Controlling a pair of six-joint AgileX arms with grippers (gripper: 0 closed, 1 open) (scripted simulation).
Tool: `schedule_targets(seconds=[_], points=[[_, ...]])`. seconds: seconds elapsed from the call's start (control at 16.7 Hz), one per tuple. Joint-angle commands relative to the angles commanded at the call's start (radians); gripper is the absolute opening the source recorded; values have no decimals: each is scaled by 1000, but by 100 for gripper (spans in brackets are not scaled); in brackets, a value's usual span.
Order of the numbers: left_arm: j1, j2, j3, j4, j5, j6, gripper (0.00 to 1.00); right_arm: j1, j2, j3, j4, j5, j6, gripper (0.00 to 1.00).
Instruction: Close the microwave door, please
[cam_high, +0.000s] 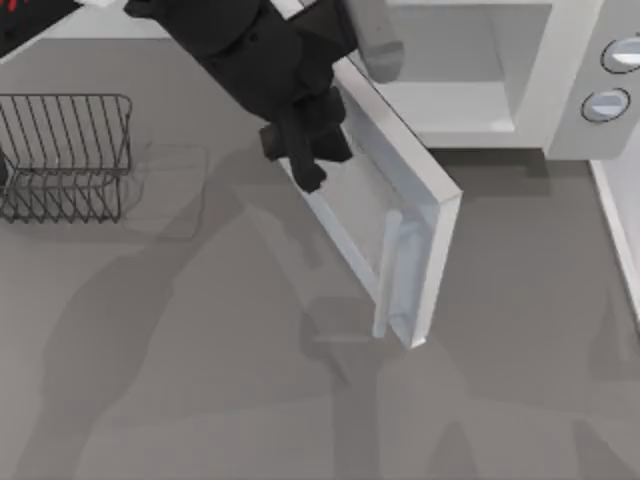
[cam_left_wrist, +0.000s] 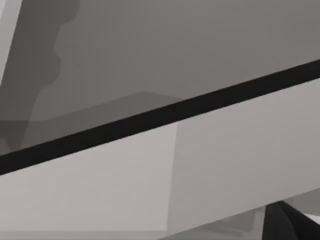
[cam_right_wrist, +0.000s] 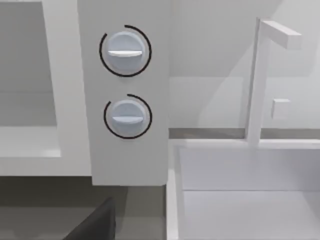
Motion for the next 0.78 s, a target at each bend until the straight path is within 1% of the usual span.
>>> schedule_targets(seconds=[0.3, 0.6, 0.78], points=[[-40, 38, 45, 2, -14, -39, 0, 0, 0, 0, 0, 0, 0, 100], [-39, 37, 48, 4, -15, -42, 0, 0, 0, 0, 0, 0, 0, 100], [-64, 64, 78, 0, -22, -66, 0, 0, 0, 0, 0, 0, 0, 100]])
